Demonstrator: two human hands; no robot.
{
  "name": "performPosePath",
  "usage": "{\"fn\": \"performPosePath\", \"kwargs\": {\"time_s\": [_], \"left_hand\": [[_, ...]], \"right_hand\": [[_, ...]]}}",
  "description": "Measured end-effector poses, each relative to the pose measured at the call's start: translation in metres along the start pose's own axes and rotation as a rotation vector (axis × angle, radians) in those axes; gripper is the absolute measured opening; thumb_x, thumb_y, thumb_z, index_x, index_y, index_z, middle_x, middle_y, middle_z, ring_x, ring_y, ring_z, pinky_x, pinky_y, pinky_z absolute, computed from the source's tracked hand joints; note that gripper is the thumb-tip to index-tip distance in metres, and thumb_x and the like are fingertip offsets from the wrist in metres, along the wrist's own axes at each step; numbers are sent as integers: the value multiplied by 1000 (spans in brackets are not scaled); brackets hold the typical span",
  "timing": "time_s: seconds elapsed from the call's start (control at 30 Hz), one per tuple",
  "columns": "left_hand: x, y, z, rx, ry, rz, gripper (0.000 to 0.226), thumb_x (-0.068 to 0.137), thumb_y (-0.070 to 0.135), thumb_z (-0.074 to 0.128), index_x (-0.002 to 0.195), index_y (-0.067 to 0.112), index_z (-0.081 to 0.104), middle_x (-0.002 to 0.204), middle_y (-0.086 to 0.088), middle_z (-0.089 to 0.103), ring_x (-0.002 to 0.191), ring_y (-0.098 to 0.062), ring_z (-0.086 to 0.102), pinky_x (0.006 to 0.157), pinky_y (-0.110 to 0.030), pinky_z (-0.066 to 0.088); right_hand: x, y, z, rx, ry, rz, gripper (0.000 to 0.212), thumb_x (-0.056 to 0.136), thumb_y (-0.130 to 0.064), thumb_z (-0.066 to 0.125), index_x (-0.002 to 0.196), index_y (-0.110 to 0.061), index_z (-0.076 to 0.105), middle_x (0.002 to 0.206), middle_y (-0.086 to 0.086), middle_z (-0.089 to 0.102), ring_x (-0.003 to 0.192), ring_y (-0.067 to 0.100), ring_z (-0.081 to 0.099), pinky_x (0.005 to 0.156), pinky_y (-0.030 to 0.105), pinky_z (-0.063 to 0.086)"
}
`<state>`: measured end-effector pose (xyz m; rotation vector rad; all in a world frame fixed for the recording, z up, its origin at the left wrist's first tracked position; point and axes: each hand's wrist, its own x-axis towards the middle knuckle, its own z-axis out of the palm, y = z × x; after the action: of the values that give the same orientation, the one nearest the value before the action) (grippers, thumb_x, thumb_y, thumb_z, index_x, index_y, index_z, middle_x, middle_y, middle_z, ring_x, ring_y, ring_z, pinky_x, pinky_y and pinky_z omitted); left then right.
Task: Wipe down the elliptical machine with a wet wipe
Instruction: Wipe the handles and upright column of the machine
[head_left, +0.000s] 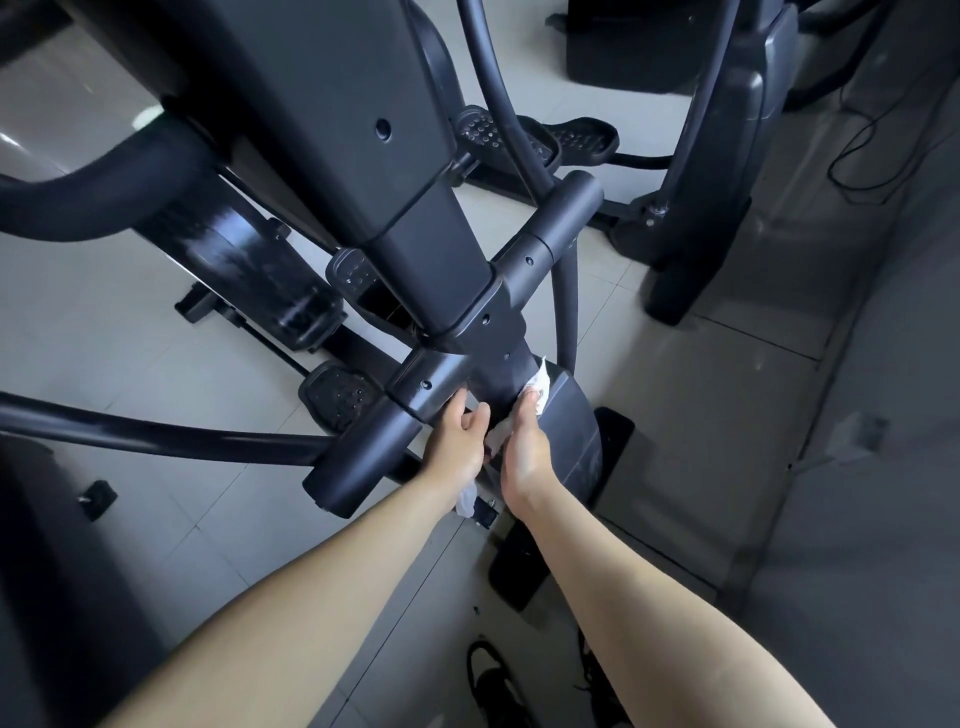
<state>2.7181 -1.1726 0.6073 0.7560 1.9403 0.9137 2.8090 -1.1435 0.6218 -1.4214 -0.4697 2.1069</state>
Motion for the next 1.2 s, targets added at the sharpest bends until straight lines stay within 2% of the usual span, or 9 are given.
{"fn": "performPosePath", "kwargs": {"time_s": [0.07, 0.2, 0.4, 0.5, 0.6, 0.73, 0.97, 1.07, 1.2], "left_hand": [[1, 0, 0, -38, -21, -14, 41, 107, 27, 44, 143, 45, 44, 95, 14, 62, 84, -10, 60, 77, -37, 58], [0, 1, 1, -62, -25, -29, 40, 108, 29, 45, 146, 41, 44, 129, 10, 65, 111, -13, 67, 86, -39, 62], [1, -3, -1, -62, -25, -2, 48, 107, 29, 45, 152, 46, 37, 114, 11, 61, 100, -12, 59, 90, -45, 61], [0, -2, 1, -18, -3, 32, 49, 106, 28, 44, 151, 46, 36, 97, -7, 61, 87, -20, 58, 91, -48, 56], [2, -5, 0, 5, -16, 5, 43, 104, 30, 46, 144, 47, 43, 105, -9, 70, 96, -25, 68, 94, -47, 56], [3, -5, 1, -135, -47, -40, 28, 107, 40, 44, 127, 34, 64, 112, 11, 75, 110, -10, 68, 89, -29, 52], [5, -6, -2, -69, -30, 5, 39, 107, 33, 45, 143, 49, 46, 103, 19, 65, 96, -10, 63, 89, -49, 60], [3, -6, -1, -31, -24, 14, 44, 106, 32, 45, 146, 50, 40, 84, 18, 50, 84, -13, 51, 89, -54, 56], [2, -9, 5, -24, -34, -29, 42, 103, 35, 47, 144, 45, 42, 94, 11, 67, 88, -19, 65, 90, -56, 58]], "right_hand": [[-3, -4, 1, 47, -33, -11, 60, 104, -62, 31, 88, -15, 64, 75, -1, 74, 72, 13, 72, 57, 23, 54], [-13, -31, 18, 123, -91, -111, 35, 102, -62, 41, 103, -38, 66, 85, -25, 75, 86, -2, 72, 78, 30, 53], [-4, -31, 6, 89, 11, -103, 31, 107, -56, 32, 104, -40, 58, 82, -21, 69, 57, -7, 67, 50, 16, 51], [-4, -9, -1, 19, 24, -50, 43, 108, -57, 26, 99, -33, 61, 69, -19, 73, 64, -6, 68, 61, 20, 51], [-9, 16, 2, 45, -59, 14, 66, 103, -65, 32, 118, -13, 70, 100, -1, 79, 88, 9, 75, 75, 29, 57], [-17, 9, 16, 98, -93, -61, 61, 88, -79, 52, 130, -38, 66, 130, -16, 68, 124, 5, 61, 109, 42, 47], [-3, -26, 11, 3, -19, -96, 46, 103, -65, 34, 101, -30, 63, 81, -15, 74, 64, -5, 69, 50, 15, 52], [3, -14, -1, -91, 20, -38, 49, 105, -62, 29, 96, -24, 59, 78, -6, 63, 67, 2, 64, 59, 17, 50], [1, 2, -8, 17, -55, -26, 45, 109, -51, 30, 107, -23, 65, 88, -2, 77, 71, 0, 72, 54, 15, 52]]}}
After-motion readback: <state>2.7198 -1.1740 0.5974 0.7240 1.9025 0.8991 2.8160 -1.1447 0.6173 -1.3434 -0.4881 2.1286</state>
